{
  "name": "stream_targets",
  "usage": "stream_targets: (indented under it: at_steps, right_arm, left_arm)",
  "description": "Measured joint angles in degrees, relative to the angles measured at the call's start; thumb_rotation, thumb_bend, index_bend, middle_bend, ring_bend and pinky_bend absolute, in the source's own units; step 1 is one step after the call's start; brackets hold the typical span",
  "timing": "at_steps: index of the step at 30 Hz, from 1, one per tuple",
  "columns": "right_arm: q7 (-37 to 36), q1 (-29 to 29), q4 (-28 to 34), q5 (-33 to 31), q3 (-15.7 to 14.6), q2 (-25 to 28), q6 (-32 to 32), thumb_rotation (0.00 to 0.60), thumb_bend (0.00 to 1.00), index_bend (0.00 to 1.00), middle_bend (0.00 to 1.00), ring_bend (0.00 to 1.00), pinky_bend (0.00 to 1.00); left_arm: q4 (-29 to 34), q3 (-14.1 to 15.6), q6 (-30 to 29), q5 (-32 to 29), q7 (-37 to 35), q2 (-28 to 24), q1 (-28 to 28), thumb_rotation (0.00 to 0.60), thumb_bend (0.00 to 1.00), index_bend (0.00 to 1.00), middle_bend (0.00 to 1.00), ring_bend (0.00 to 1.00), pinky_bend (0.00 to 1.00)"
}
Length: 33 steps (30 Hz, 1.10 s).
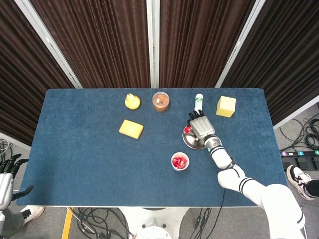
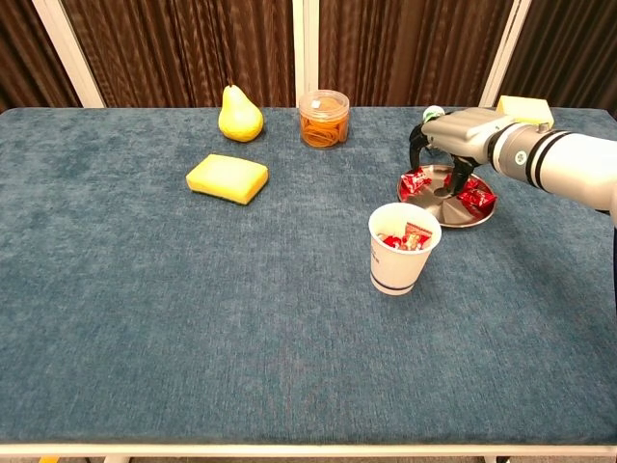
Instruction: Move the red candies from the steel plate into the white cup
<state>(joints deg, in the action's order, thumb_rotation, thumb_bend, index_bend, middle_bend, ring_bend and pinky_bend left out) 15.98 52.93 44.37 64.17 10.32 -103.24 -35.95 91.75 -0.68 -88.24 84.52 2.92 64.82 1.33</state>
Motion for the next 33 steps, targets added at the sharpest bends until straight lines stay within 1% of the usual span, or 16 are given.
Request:
stream_targets:
  at_steps: [3, 9, 12, 16, 26, 29, 33]
  right_arm:
    - [0.11, -0.26, 0.66, 0.32, -0.28, 0.26, -0.17, 0.6, 0.25, 0.36, 0.09, 0.0, 0.0]
    - [1.09, -1.55, 4.32, 0.62, -1.02, 2.0, -1.19, 0.6, 0.25, 0.36, 0.09, 0.0, 0.0]
    - [2.16, -2.09, 5.45, 0.3, -1.21, 2.79, -1.63, 0.6, 0.28, 0.37, 0.1, 0.0, 0.0]
    - [2.58, -1.95, 4.65, -0.52, -0.76, 2.07, -1.57, 0.6, 0.3, 0.4, 0.11, 0.0, 0.0]
    - [2.4, -0.89, 0.85, -0.63, -0.23, -0.59, -0.56, 0.6, 0.31, 0.41, 0.12, 0.0, 0.0]
    - [1.89, -0.75, 0.02, -0.44, -0.11, -1.19, -0.43, 0.6, 0.32, 0.42, 0.12, 0.0, 0.0]
    - [0.86, -0.71, -0.57, 0.3, -0.01, -1.62, -0.76, 0.6, 0.36, 0.48, 0.15, 0.0, 0.0]
  left_arm:
    - [-0.13, 0.0, 0.09, -0.06, -0.1, 0.04, 0.01, 0.6, 0.09, 0.31, 0.24, 0.21, 0.22]
    - [-0.6, -0.14, 0.16, -0.01, -0.41, 0.31, -0.13, 0.6, 0.09, 0.31, 0.24, 0.21, 0.22]
    - [-0.83, -0.15, 0.27, 0.14, -0.59, 0.49, -0.25, 0.6, 0.09, 0.31, 0.24, 0.21, 0.22]
    - [-1.02, -0.15, 0.24, 0.06, -0.77, 0.57, -0.17, 0.6, 0.09, 0.31, 0.24, 0.21, 0.22]
    - [-1.39, -0.07, 0.15, -0.29, -1.15, 0.59, 0.18, 0.6, 0.09, 0.31, 0.24, 0.21, 0.22]
    - [-1.5, -0.11, 0.21, -0.3, -1.24, 0.63, 0.14, 0.6, 0.09, 0.31, 0.24, 0.21, 0.22]
    - [-1.62, -0.14, 0.21, -0.31, -1.38, 0.63, 0.16, 0.6, 0.09, 0.31, 0.24, 0.21, 0.22]
